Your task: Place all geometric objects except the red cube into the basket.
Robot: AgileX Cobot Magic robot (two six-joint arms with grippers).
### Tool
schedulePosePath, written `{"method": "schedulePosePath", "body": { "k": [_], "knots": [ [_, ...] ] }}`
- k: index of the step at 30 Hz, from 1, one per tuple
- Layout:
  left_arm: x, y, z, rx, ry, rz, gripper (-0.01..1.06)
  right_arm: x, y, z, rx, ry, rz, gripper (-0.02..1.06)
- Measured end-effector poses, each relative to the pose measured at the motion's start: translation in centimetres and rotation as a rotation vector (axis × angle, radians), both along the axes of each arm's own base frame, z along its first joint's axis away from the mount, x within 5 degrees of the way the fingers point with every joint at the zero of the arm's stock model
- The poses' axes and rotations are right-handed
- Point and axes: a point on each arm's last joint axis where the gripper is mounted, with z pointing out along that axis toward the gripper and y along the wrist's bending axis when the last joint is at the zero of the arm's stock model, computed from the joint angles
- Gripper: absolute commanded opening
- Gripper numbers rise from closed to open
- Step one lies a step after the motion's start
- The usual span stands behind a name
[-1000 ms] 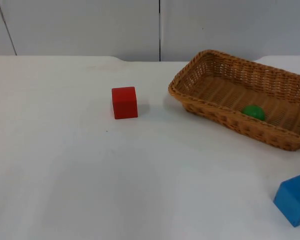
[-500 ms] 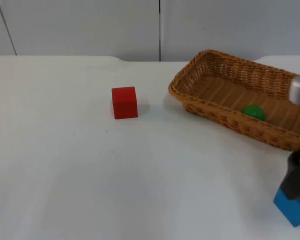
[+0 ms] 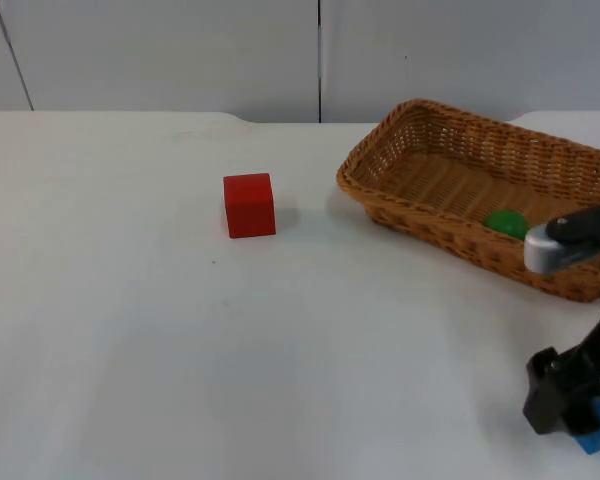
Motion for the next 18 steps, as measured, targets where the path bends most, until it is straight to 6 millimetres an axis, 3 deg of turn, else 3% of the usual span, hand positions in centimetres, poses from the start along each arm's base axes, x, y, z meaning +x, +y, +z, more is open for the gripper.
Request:
{"method": "schedulePosePath", "body": {
  "k": [1, 3, 4, 5, 6, 7, 8, 10, 14, 15, 18],
  "knots": [
    [0.0, 0.0, 0.0, 0.0, 0.002, 0.0, 1.05, 0.0, 0.0, -0.1, 0.0, 0.001, 0.0, 0.85],
    [0.0, 0.0, 0.0, 0.0, 0.002, 0.0, 1.05, 0.1, 0.1, -0.2, 0.003, -0.003, 0.001, 0.57],
    [0.0, 0.0, 0.0, 0.0, 0.002, 0.0, 1.05, 0.1, 0.1, -0.2, 0.003, -0.003, 0.001, 0.49],
    [0.0, 0.0, 0.0, 0.0, 0.002, 0.0, 1.05, 0.1, 0.1, -0.2, 0.007, -0.01, 0.004, 0.49],
    [0.0, 0.0, 0.0, 0.0, 0.002, 0.0, 1.05, 0.2, 0.1, -0.2, 0.009, -0.012, 0.002, 0.32],
    [0.0, 0.0, 0.0, 0.0, 0.002, 0.0, 1.05, 0.2, 0.1, -0.1, 0.014, -0.019, 0.001, 0.06],
    [0.0, 0.0, 0.0, 0.0, 0.002, 0.0, 1.05, 0.2, 0.1, 0.3, 0.02, -0.031, 0.001, 0.0],
    [0.0, 0.0, 0.0, 0.0, 0.002, 0.0, 1.05, 0.2, 0.2, 0.8, 0.028, -0.044, -0.002, 0.0],
    [0.0, 0.0, 0.0, 0.0, 0.002, 0.0, 1.05, -0.4, -0.3, 5.3, 0.071, -0.145, -0.014, 0.0],
    [0.0, 0.0, 0.0, 0.0, 0.002, 0.0, 1.05, -0.4, -0.3, 5.3, 0.071, -0.145, -0.014, 0.0],
    [0.0, 0.1, 0.0, 0.008, 0.0, -0.001, 1.05, -1.7, -1.1, 9.8, 0.12, -0.258, -0.026, 0.0]
  ]
}}
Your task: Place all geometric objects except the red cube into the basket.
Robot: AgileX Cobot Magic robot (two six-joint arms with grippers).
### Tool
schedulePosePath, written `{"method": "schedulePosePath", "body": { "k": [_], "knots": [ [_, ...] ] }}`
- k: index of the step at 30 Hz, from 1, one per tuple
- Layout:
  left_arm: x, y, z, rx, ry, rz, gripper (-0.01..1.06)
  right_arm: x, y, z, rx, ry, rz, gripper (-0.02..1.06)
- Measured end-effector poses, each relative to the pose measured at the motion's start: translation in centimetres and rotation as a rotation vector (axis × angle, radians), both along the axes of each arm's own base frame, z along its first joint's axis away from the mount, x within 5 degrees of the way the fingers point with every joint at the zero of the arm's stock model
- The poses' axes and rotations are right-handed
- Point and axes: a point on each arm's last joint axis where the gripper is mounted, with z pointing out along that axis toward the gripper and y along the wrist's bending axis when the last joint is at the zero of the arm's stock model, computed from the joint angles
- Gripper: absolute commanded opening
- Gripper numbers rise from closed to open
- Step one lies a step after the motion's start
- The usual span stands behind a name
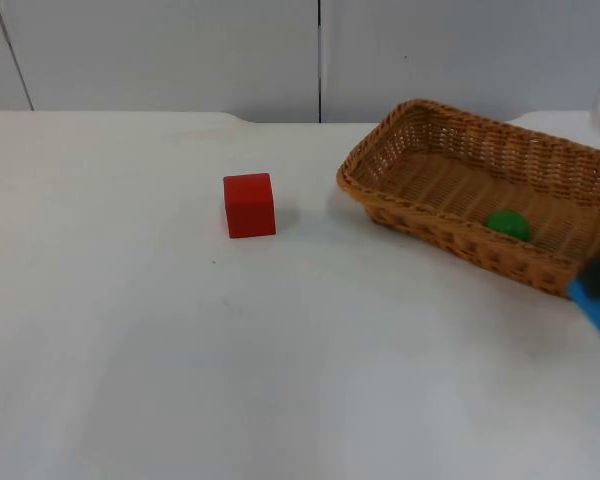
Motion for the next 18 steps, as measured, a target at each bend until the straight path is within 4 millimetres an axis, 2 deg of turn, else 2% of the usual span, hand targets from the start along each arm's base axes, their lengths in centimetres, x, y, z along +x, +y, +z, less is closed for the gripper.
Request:
{"method": "schedulePosePath", "body": {
  "k": [2, 3, 5, 8, 15, 18],
  "knots": [
    [0.0, 0.0, 0.0, 0.002, -0.001, 0.0, 1.05, -1.1, -0.7, 2.8, 0.036, -0.076, -0.012, 0.0],
    [0.0, 0.0, 0.0, 0.002, -0.001, 0.0, 1.05, -1.1, -0.7, 2.8, 0.036, -0.076, -0.012, 0.0],
    [0.0, 0.0, 0.0, 0.003, -0.001, -0.001, 1.05, -1.5, -1.7, 5.2, 0.046, -0.114, -0.049, 0.0],
    [0.0, 0.0, 0.0, 0.004, -0.001, -0.001, 1.05, -1.5, -3.2, 7.4, 0.013, -0.103, -0.113, 0.0],
    [0.0, 0.0, 0.0, 0.004, -0.001, -0.001, 1.05, 0.1, -5.6, 8.3, -0.014, -0.089, -0.224, 0.0],
    [0.0, 0.0, 0.0, 0.004, -0.001, -0.001, 1.05, 2.2, -6.4, 7.9, -0.035, -0.049, -0.278, 0.0]
  ]
}}
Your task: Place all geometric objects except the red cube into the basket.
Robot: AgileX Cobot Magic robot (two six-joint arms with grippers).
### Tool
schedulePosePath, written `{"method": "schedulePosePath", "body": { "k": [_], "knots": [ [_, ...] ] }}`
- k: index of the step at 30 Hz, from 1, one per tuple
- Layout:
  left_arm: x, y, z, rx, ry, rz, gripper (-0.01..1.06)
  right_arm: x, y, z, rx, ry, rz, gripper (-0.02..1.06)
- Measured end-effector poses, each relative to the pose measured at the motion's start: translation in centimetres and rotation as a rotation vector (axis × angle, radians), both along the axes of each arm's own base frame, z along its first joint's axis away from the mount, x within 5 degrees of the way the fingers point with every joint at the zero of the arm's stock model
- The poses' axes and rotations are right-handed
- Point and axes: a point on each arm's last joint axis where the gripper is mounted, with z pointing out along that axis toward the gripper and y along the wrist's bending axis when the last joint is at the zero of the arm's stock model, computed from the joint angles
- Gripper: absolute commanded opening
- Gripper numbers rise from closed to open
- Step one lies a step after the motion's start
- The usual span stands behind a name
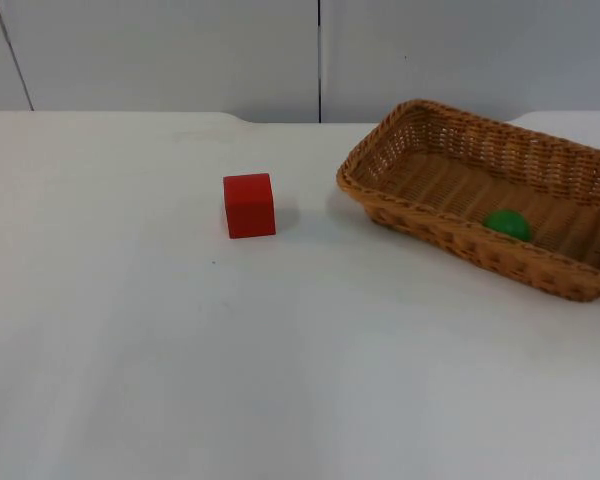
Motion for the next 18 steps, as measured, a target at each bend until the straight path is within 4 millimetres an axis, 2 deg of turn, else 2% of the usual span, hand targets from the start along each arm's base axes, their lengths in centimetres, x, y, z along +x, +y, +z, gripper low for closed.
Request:
{"method": "schedulePosePath", "body": {
  "k": [2, 3, 5, 7, 9, 10, 13, 18],
  "knots": [
    [0.0, 0.0, 0.0, 0.0, 0.0, 0.0, 1.05, 2.0, 0.1, -0.8, -0.015, 0.039, -0.004, 0.0],
    [0.0, 0.0, 0.0, 0.0, 0.0, 0.0, 1.05, 2.0, 0.1, -0.8, -0.015, 0.039, -0.004, 0.0],
    [0.0, 0.0, 0.0, 0.0, 0.0, 0.0, 1.05, 3.9, 0.5, -1.5, -0.025, 0.071, -0.003, 0.0],
    [0.0, 0.0, 0.0, 0.0, 0.0, 0.0, 1.05, 7.0, 1.1, -2.8, -0.032, 0.107, -0.001, 0.0],
    [0.0, 0.0, 0.0, 0.0, 0.0, 0.0, 1.05, 7.6, 1.3, -3.1, -0.031, 0.113, -0.002, 0.0],
    [0.0, 0.0, 0.0, 0.0, 0.0, 0.0, 1.05, 9.4, 1.6, -4.0, -0.036, 0.129, 0.0, 0.0],
    [0.0, 0.0, 0.0, 0.0, -0.002, 0.0, 1.05, 12.3, 2.4, -5.8, -0.024, 0.151, -0.003, 0.0],
    [0.0, 0.0, 0.0, -0.001, -0.004, 0.0, 1.05, 14.8, 3.1, -7.8, 0.012, 0.139, -0.007, 0.0]
  ]
}}
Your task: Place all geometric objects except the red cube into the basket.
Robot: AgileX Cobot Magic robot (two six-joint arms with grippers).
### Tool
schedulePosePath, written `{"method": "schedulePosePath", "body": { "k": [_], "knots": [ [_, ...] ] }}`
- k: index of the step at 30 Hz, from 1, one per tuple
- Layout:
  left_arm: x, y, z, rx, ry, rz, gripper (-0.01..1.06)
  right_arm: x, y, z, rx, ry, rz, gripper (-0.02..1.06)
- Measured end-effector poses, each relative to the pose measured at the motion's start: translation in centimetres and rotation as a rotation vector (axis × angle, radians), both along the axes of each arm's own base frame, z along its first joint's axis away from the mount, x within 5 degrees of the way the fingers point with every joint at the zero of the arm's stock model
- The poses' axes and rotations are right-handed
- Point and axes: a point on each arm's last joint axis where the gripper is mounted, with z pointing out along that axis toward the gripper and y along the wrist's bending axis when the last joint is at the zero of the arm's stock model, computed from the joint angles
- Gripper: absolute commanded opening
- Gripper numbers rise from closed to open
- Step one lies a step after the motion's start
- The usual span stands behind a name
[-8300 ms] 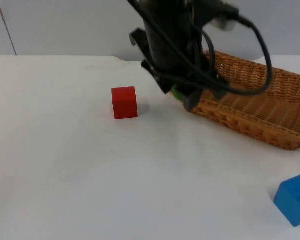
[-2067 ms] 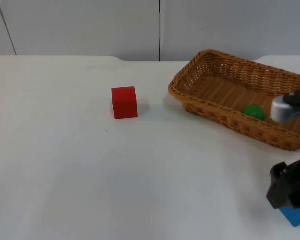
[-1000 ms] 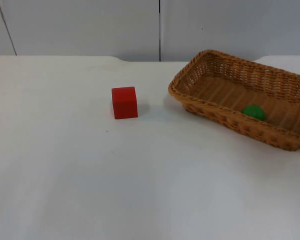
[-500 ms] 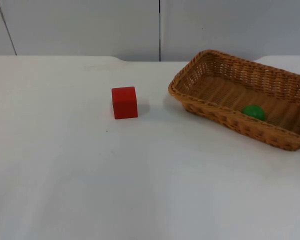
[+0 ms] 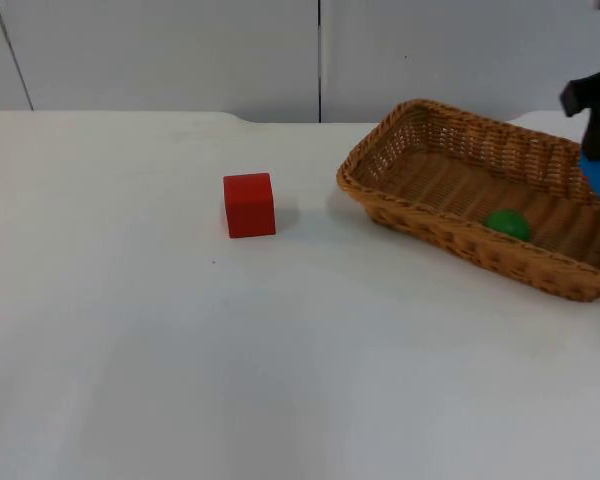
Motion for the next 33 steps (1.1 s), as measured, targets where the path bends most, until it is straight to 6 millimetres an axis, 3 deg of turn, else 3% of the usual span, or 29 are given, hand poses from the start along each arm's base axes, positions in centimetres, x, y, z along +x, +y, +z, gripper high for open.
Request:
{"method": "schedulePosePath", "body": {
  "k": [7, 10, 12, 16, 17, 19, 22, 25, 28, 29, 33],
  "knots": [
    [0.0, 0.0, 0.0, 0.0, -0.002, 0.0, 1.05, 2.3, 0.8, -4.2, 0.039, -0.018, 0.0, 0.01],
    [0.0, 0.0, 0.0, -0.001, -0.005, 0.0, 1.05, 2.5, 0.8, -5.2, 0.039, -0.011, 0.002, 0.08],
    [0.1, 0.0, 0.0, -0.002, -0.007, 0.0, 1.05, 2.6, 0.9, -5.8, 0.039, -0.007, 0.003, 0.24],
    [0.1, 0.0, 0.0, -0.002, -0.009, 0.0, 1.05, 2.6, 0.9, -6.1, 0.038, -0.002, 0.003, 0.74],
    [0.1, 0.0, 0.1, -0.003, -0.011, 0.0, 1.05, 2.6, 0.9, -6.1, 0.043, 0.0, 0.0, 0.74],
    [0.1, 0.0, 0.1, -0.001, -0.013, -0.001, 1.05, 2.6, 0.9, -6.1, 0.054, 0.0, -0.008, 0.93],
    [0.1, 0.0, 0.1, -0.001, -0.014, -0.001, 1.05, 2.6, 1.0, -5.8, 0.059, -0.006, -0.011, 1.03],
    [0.1, 0.0, 0.1, 0.003, -0.017, -0.002, 1.05, 2.5, 0.9, -3.8, 0.068, -0.049, -0.011, 1.03],
    [0.1, 0.0, 0.1, 0.002, -0.017, -0.002, 1.05, 1.7, 0.7, 0.2, 0.072, -0.123, 0.005, 1.03],
    [0.1, 0.0, 0.1, 0.002, -0.017, -0.002, 1.05, 1.7, 0.7, 0.2, 0.072, -0.123, 0.005, 1.03],
    [0.2, 0.0, 0.1, 0.001, -0.02, -0.002, 1.05, -1.3, 0.1, 7.1, 0.048, -0.184, 0.053, 1.03]
  ]
}}
